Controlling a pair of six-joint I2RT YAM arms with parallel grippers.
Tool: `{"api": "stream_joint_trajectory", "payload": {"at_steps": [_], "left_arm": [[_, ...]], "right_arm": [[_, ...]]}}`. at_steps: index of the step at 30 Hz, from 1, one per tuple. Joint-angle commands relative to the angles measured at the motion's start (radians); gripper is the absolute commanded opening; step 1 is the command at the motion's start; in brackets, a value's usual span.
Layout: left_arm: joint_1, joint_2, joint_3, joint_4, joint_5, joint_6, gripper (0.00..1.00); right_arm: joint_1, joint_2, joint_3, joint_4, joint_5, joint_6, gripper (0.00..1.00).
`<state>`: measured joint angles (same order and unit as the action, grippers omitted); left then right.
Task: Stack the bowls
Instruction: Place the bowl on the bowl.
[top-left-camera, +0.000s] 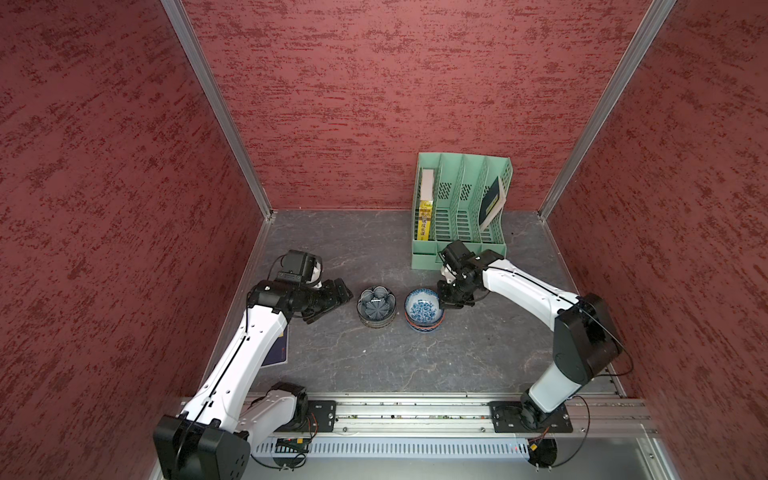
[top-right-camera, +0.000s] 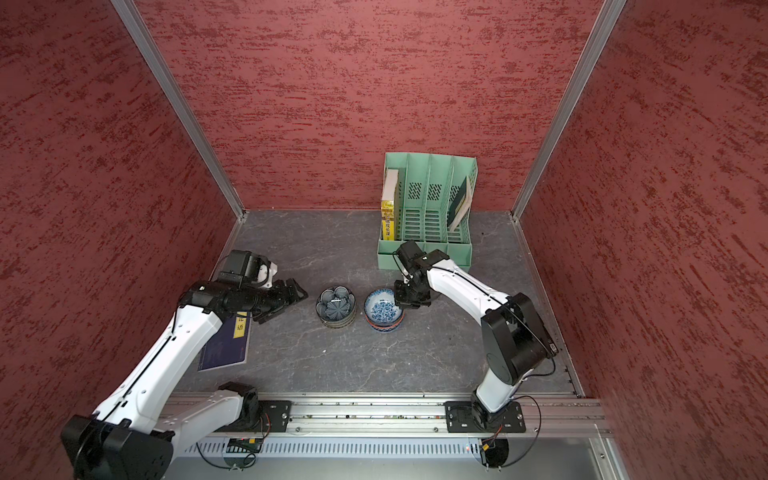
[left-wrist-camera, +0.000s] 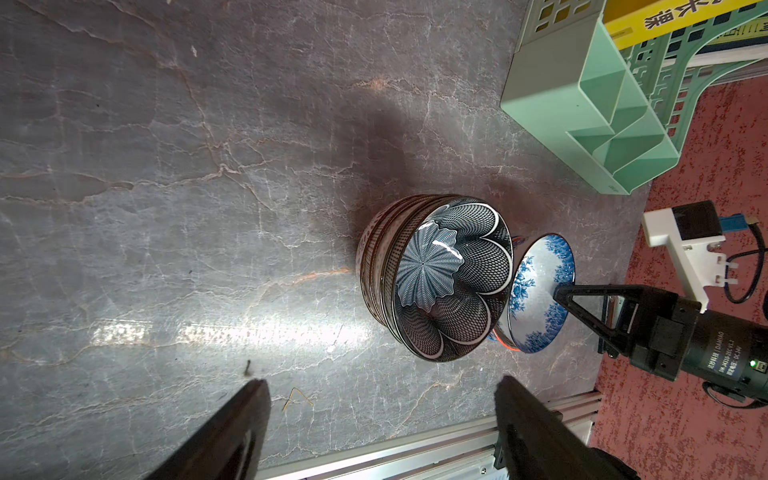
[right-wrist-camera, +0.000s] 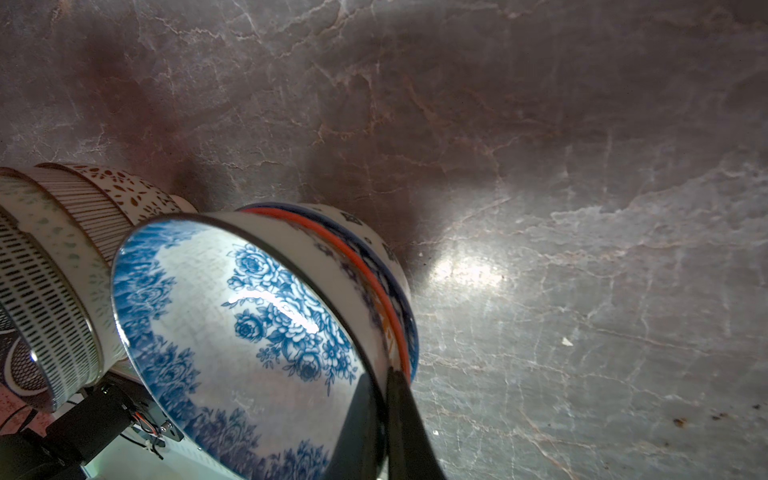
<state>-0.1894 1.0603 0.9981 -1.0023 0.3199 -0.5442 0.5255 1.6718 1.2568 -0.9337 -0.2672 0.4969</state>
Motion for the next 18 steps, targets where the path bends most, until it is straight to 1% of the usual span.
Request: {"api": "stream_joint_trajectory", "payload": {"at_steps": [1,9,18], "left_arm": [[0.011,-0.017,-0.014,0.017,0.011,0.017,0.88],[0.015,-0.020,-0.025,0.018,0.011,0.021,0.88],[0.021,-0.024,-0.033,0.018,0.014,0.026,0.88]], "right_arm": [[-0.005,-0.026,-0.010,0.015,-0.017,0.000,0.00],[-0.005,-0.059,-0.010,-0.003,-0.030,0.006,0.00],[-0.005,-0.062,-0.025,-0.007,-0.031,0.007,0.00]]}}
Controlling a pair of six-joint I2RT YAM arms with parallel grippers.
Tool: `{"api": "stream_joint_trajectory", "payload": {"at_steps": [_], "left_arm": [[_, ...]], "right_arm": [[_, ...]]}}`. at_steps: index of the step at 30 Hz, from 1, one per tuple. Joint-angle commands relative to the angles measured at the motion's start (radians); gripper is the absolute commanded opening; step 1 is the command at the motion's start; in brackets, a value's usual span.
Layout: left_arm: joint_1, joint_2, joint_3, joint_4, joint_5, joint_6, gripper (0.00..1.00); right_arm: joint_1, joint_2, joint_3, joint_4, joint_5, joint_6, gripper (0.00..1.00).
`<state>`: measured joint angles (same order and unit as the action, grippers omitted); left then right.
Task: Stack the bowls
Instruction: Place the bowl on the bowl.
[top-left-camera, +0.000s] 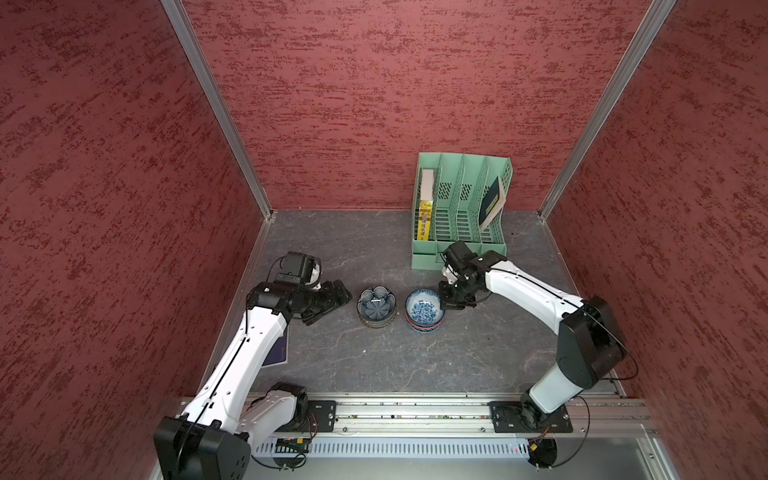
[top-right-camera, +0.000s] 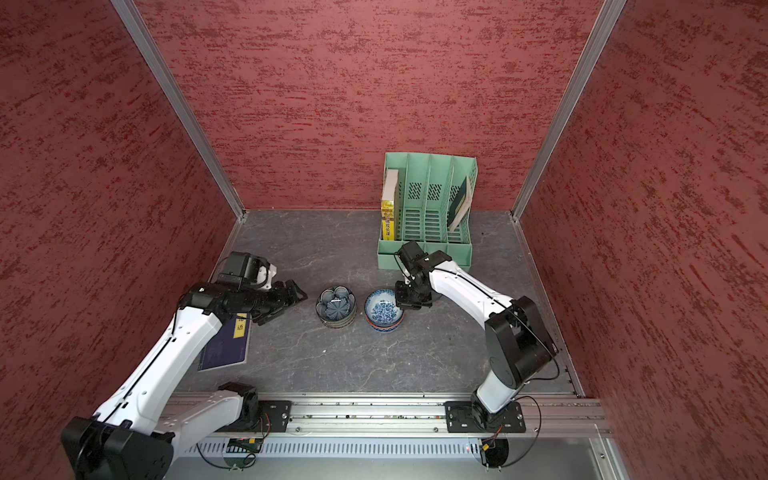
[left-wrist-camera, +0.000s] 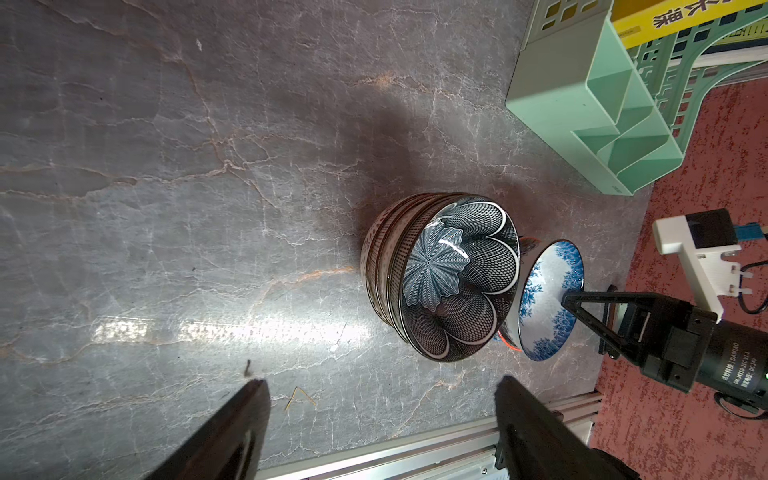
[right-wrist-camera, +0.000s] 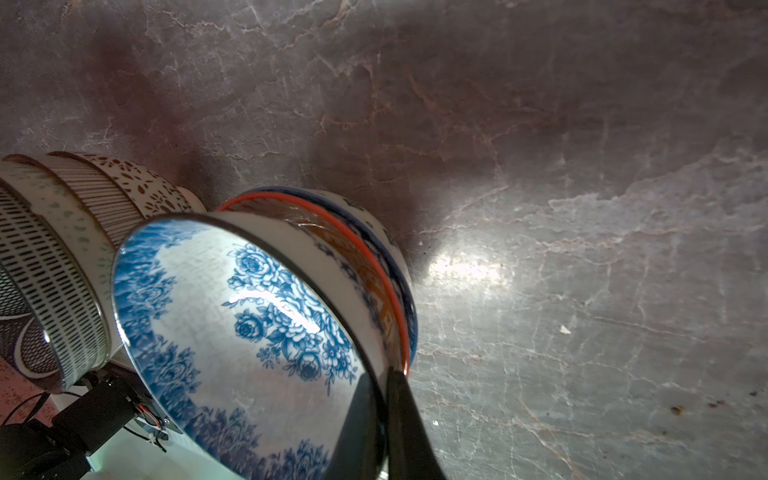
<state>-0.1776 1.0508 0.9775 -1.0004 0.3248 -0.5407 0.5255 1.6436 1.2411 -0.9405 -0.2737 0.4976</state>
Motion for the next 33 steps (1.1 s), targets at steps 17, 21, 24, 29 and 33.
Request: {"api": "stream_joint_trajectory", "payload": {"at_steps": [17,21,24,29,33], "left_arm": [[0.013,-0.017,-0.030,0.022,0.015,0.026,0.88],[0.015,-0.015,-0.039,0.027,0.019,0.027,0.88],[0.015,-0.016,-0.040,0.029,0.019,0.026,0.88],[0.015,-0.014,-0.039,0.031,0.019,0.026,0.89],[0.016,-0.012,-0.036,0.039,0.009,0.020,0.89]], "right_arm": [[-0.004,-0.018,-0.035,0.025,-0.032,0.007,0.00],[-0.005,-0.003,-0.034,0.024,-0.046,0.006,0.00],[-0.005,0.000,-0.032,0.025,-0.053,0.006,0.08],[-0.004,0.001,-0.023,0.014,-0.062,0.001,0.18],[-0.005,-0.003,-0.013,0.001,-0.064,-0.007,0.25]]}}
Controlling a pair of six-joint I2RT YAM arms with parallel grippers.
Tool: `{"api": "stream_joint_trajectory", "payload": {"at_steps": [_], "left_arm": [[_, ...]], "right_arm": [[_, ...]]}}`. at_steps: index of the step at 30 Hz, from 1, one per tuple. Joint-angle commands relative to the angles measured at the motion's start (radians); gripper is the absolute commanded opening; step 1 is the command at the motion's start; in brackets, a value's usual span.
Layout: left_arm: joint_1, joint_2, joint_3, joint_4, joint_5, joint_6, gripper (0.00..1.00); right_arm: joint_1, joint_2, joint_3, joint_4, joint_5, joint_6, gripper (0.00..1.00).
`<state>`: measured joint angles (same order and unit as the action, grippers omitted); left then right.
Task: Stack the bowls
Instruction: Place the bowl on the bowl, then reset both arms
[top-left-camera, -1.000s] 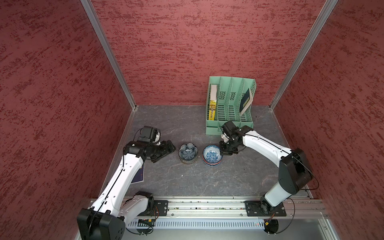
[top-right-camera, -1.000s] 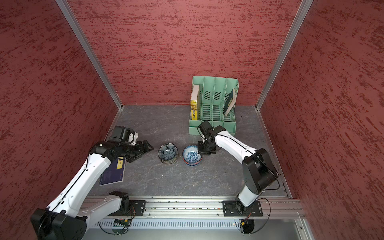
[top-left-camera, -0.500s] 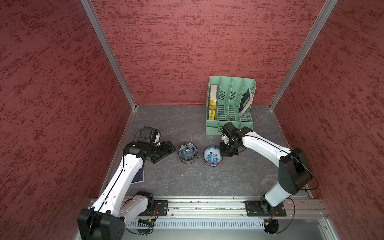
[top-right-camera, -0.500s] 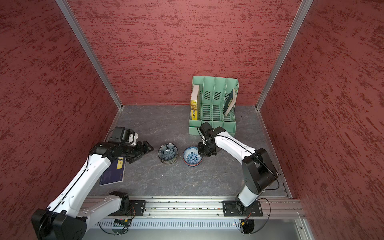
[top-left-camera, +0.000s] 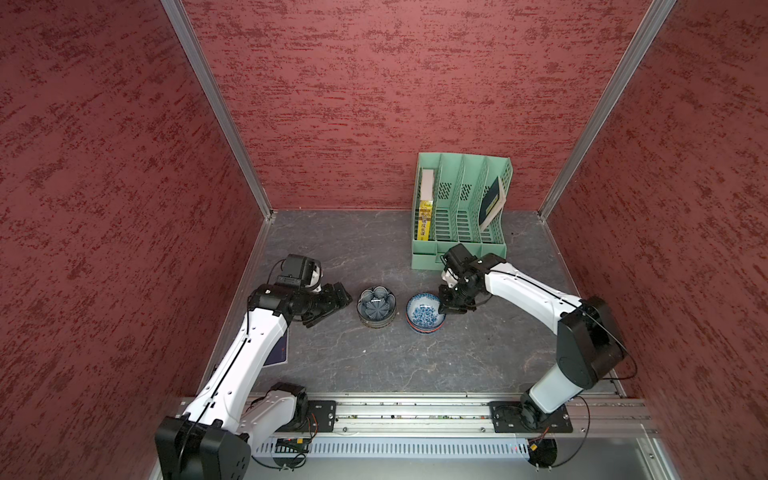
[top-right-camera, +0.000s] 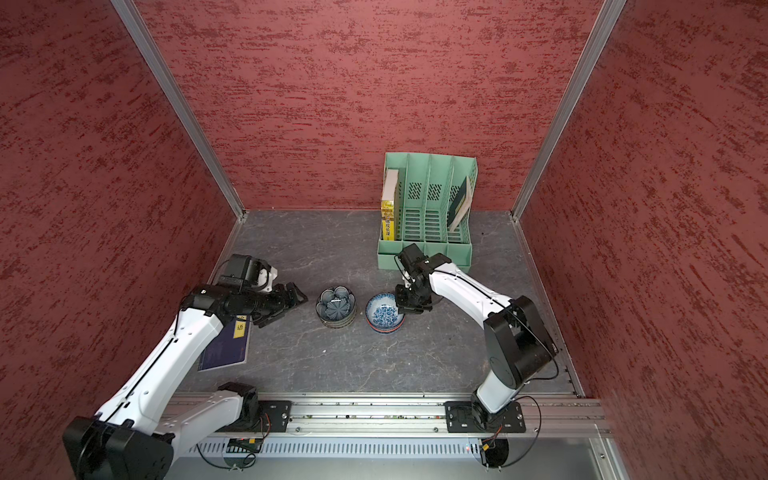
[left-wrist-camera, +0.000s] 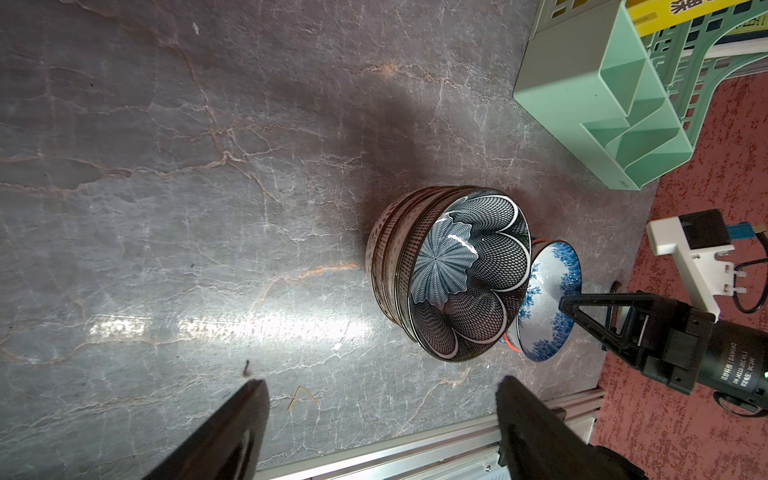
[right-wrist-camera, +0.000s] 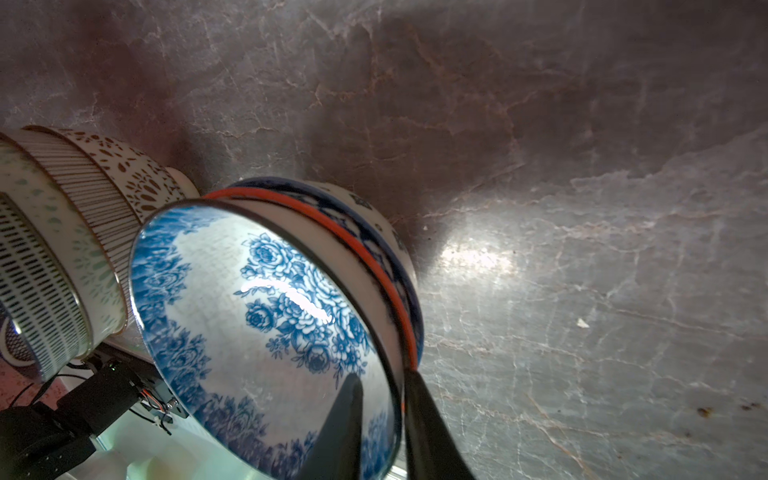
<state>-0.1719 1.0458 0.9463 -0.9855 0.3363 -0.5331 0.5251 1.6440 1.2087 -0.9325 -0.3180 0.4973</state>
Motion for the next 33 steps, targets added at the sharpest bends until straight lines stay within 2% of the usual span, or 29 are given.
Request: {"api": "stream_joint_trajectory", "payload": {"at_steps": [1,4,7,10,13,15,19,21,25,27,28,29,31,32,33], "left_arm": [[0.010,-0.007,-0.003,0.024,-0.009,0.011,0.89],[0.014,-0.009,0.006,0.034,-0.030,0.000,0.90],[0.014,-0.020,0.019,0.052,-0.110,-0.014,0.90],[0.008,-0.046,0.013,0.128,-0.269,-0.015,0.91],[0.008,-0.093,-0.041,0.257,-0.494,0.010,0.93],[0.007,-0.128,-0.106,0.398,-0.641,0.061,0.94],[0.029,-0.177,-0.312,0.761,-0.789,0.244,0.99],[0.065,-0.165,-0.434,0.956,-0.774,0.294,1.00],[0.163,-0.041,-0.596,1.325,-0.584,0.341,1.00],[0.204,0.092,-0.625,1.515,-0.504,0.366,1.00],[0.230,0.198,-0.622,1.614,-0.470,0.378,1.00],[0.240,0.237,-0.586,1.603,-0.461,0.380,1.00],[0.250,0.307,-0.578,1.708,-0.414,0.435,1.00],[0.254,0.341,-0.581,1.769,-0.390,0.444,1.00],[0.259,0.375,-0.562,1.770,-0.370,0.449,1.00]], "right_arm": [[-0.004,-0.005,0.025,-0.011,-0.021,-0.007,0.27],[-0.005,-0.014,0.043,-0.031,-0.014,-0.015,0.42],[-0.005,-0.045,0.073,-0.049,0.028,-0.028,0.52],[-0.007,-0.110,0.100,-0.035,0.134,-0.035,0.60],[-0.019,-0.211,0.108,0.029,0.315,-0.055,0.76],[-0.027,-0.292,0.082,0.110,0.498,-0.087,0.97],[-0.105,-0.426,-0.094,0.310,0.880,-0.127,0.99],[-0.163,-0.483,-0.270,0.521,0.977,-0.163,0.98],[-0.246,-0.516,-0.620,0.934,1.010,-0.291,0.98],[-0.284,-0.473,-0.702,1.085,0.992,-0.333,0.98],[-0.327,-0.431,-0.739,1.192,0.962,-0.302,0.98],[-0.361,-0.386,-0.771,1.312,0.931,-0.308,0.98],[-0.400,-0.315,-0.776,1.478,0.954,-0.329,0.98],[-0.429,-0.294,-0.825,1.637,0.919,-0.355,0.98],[-0.474,-0.247,-0.881,1.808,0.807,-0.364,0.98]]}}
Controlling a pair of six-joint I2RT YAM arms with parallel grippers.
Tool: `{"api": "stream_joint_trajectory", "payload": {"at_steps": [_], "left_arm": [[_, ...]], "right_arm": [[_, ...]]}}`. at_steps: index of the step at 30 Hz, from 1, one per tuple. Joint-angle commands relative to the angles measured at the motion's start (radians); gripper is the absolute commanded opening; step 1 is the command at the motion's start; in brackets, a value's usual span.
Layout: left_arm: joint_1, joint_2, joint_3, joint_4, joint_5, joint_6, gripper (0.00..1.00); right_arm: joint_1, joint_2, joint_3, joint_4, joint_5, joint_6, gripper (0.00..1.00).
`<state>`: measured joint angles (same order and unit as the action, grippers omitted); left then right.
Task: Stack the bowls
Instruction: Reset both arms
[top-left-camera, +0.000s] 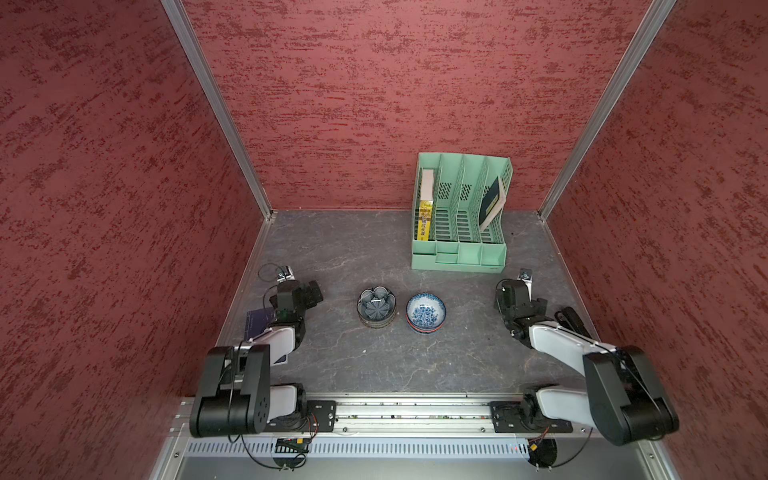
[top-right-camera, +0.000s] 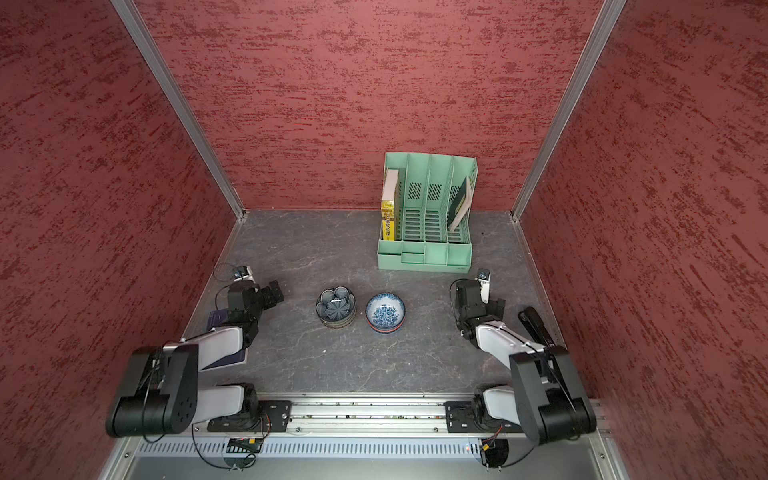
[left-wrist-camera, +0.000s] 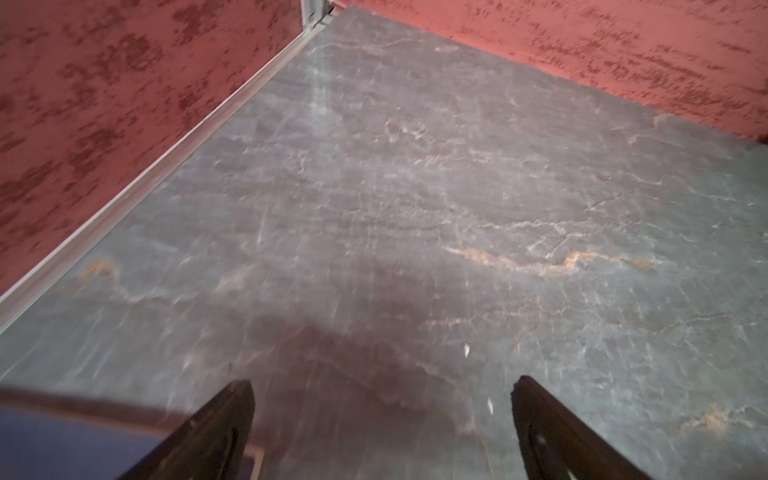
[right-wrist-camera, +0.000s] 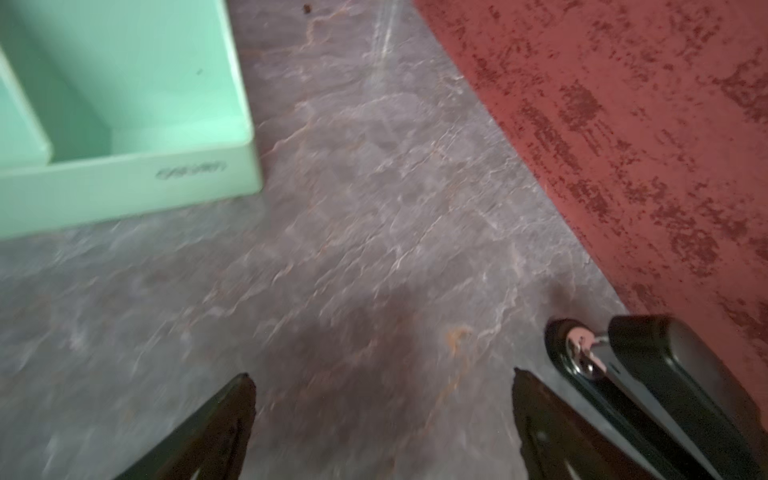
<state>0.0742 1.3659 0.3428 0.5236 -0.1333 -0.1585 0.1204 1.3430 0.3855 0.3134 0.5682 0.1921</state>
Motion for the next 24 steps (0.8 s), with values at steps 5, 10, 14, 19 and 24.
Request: {"api": "stream_joint_trajectory", "payload": {"at_steps": [5,10,14,19,24], "left_arm": [[-0.052,0.159,0.028,0.370,0.159,0.171,1.00],[-0.039,0.164,0.040,0.350,0.178,0.167,1.00],[-0.040,0.168,0.037,0.367,0.178,0.166,1.00],[-0.041,0.167,0.038,0.364,0.177,0.165,1.00],[-0.041,0.168,0.038,0.363,0.177,0.167,1.00]], "right_arm": [[-0.111,0.097,-0.032,0.556,-0.365,-0.124,0.98],[-0.109,0.201,-0.018,0.635,-0.453,-0.162,0.98],[-0.107,0.190,-0.013,0.604,-0.459,-0.161,0.98],[-0.107,0.190,-0.010,0.600,-0.461,-0.163,0.98],[-0.107,0.191,-0.009,0.599,-0.460,-0.164,0.98]]}}
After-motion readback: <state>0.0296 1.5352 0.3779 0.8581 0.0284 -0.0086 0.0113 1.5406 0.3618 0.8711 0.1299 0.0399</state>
